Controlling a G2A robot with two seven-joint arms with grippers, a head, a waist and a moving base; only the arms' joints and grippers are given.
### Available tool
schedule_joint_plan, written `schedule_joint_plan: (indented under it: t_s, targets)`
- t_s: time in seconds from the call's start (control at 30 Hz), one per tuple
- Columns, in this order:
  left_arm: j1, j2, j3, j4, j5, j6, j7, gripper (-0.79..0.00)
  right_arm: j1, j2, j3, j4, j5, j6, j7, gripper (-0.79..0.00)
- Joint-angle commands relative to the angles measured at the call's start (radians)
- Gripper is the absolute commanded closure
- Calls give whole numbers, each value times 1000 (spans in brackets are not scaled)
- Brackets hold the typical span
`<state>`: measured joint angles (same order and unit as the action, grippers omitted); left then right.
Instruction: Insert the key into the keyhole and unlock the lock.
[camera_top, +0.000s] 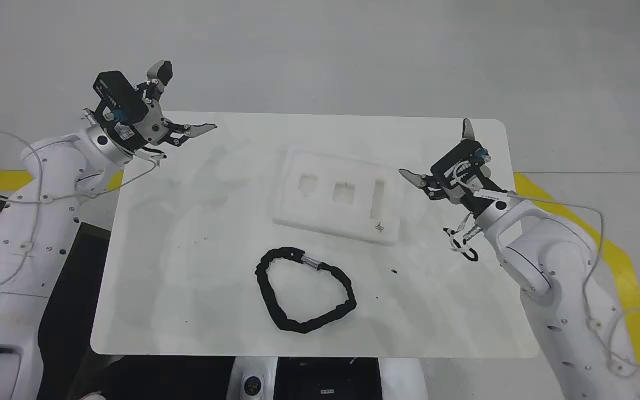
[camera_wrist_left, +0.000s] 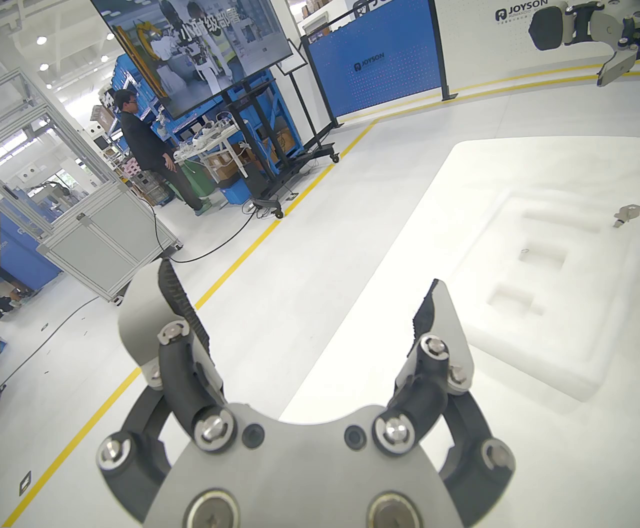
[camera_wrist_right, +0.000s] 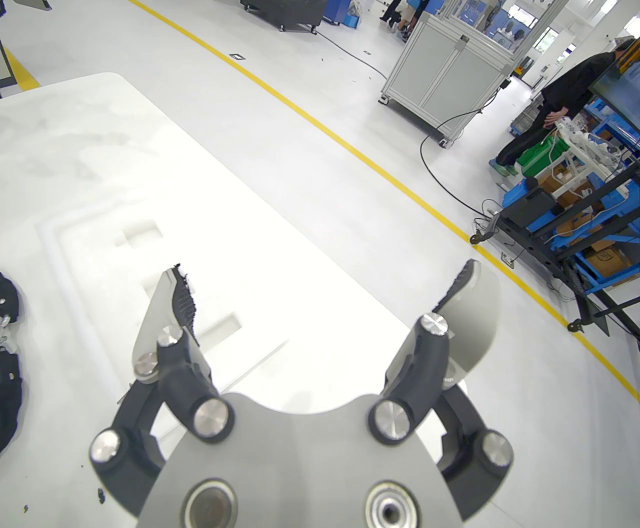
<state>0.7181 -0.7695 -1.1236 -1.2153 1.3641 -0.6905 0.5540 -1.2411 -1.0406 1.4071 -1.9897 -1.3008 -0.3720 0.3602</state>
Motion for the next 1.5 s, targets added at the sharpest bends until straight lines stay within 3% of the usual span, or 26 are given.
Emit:
schedule_joint_plan:
  t_s: [0.0, 0.5, 0.8, 1.1, 1.47]
  targets:
    - [0, 0, 0, 0, 0, 0, 0, -785, 0, 0, 0, 0, 0, 0, 0, -785]
    - [0, 0, 0, 0, 0, 0, 0, -785, -5, -1, -7, 5, 6, -2, 1, -785]
    - [0, 0, 0, 0, 0, 0, 0, -785, 3, -4, -76, 4, 43, -64, 171, -785]
    - [0, 0, 0, 0, 0, 0, 0, -785, -5, -8, -138, -51, 118, -49, 416, -785]
    - [0, 0, 0, 0, 0, 0, 0, -785, 47, -23, -203, -30, 323, 76, 648, -785]
